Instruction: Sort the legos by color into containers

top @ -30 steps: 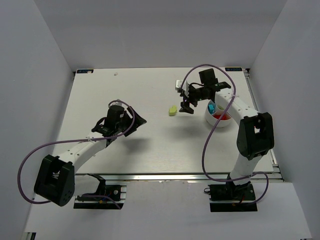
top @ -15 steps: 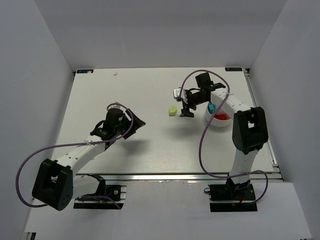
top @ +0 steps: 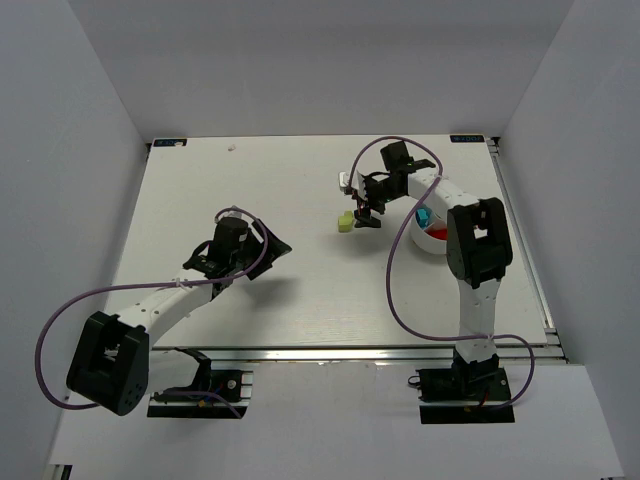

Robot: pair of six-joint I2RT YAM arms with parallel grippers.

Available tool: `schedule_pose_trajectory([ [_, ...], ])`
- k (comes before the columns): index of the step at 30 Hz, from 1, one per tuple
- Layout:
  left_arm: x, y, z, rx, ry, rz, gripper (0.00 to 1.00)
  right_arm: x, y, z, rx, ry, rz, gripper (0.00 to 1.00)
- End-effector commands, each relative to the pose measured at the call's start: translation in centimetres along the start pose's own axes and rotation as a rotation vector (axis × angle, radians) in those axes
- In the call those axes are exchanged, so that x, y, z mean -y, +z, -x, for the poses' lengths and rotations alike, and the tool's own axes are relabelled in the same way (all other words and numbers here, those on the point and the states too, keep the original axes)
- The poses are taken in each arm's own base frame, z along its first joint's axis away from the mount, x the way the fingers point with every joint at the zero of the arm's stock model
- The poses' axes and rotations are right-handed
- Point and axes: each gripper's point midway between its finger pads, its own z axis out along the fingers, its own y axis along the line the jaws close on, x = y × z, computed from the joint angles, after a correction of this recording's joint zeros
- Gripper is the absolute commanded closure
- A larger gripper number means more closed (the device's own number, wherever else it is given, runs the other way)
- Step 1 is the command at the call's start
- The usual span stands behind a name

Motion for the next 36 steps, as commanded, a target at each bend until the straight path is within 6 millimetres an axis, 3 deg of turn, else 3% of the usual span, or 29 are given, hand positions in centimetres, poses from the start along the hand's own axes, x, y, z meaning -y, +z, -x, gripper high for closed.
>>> schedule_pose_trajectory([
  [1, 0.9, 0.1, 0.6, 0.014, 0.003, -0.019, 0.18, 2.3, 0.2, 0.8, 0.017, 0.022, -0.041, 0.10],
  [10, 0.5, 0.7, 0.4, 0.003, 0.009, -0.002, 0.18, 1.3, 2.0, -0.8, -0.010, 0.063, 0.008, 0.11],
  [21, 0.9, 0.8, 0.6, 0.000, 0.014, -0.006, 0.18, 1.8, 4.4, -1.3, -0.027, 0.074, 0.010, 0.12],
  [31, 1.3, 0.8, 0.6, -0.001, 0.005, -0.021, 0.18, 1.1, 4.9, -2.4, -0.057, 0.066, 0.035, 0.29],
  [36, 3.5, 1.2, -0.1, -0.057, -0.013, -0.130, 0.18, 0.8, 4.7, -2.4, -0.062, 0.056, 0.041, 0.44],
])
